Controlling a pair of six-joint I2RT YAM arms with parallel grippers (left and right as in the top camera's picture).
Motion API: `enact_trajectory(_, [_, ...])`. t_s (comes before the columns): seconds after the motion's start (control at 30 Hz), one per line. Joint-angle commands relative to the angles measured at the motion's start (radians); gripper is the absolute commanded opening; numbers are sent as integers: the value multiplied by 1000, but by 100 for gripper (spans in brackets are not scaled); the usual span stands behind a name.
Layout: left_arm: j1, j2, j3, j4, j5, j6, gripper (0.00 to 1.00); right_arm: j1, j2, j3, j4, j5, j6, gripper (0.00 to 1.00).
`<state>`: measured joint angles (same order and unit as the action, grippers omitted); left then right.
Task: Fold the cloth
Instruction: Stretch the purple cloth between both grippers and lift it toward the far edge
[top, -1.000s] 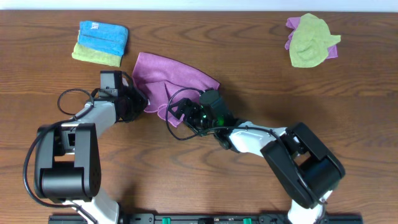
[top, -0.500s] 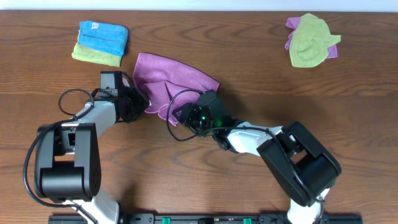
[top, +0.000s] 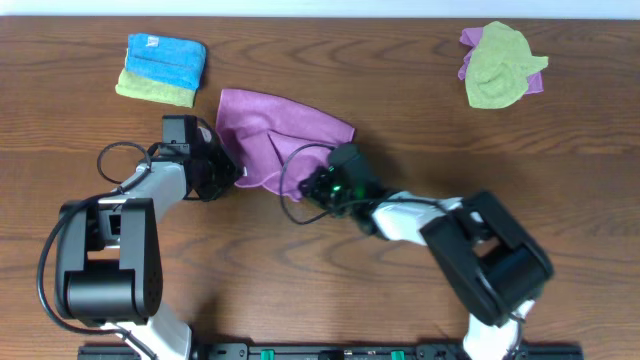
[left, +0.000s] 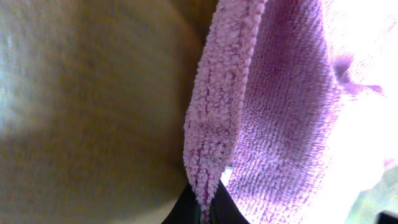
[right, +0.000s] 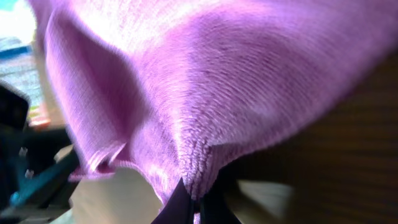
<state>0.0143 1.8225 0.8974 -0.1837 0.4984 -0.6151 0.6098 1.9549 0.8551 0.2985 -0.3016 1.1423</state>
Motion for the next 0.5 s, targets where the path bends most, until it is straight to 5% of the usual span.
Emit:
enact_trajectory(0.0, [14, -6, -22, -57, -26, 86, 6, -99, -56, -40, -135, 35, -140, 1])
enact_trajectory(0.47, [13, -218, -19, -285, 60, 118, 6, -256, -520, -40, -672, 37, -341, 1])
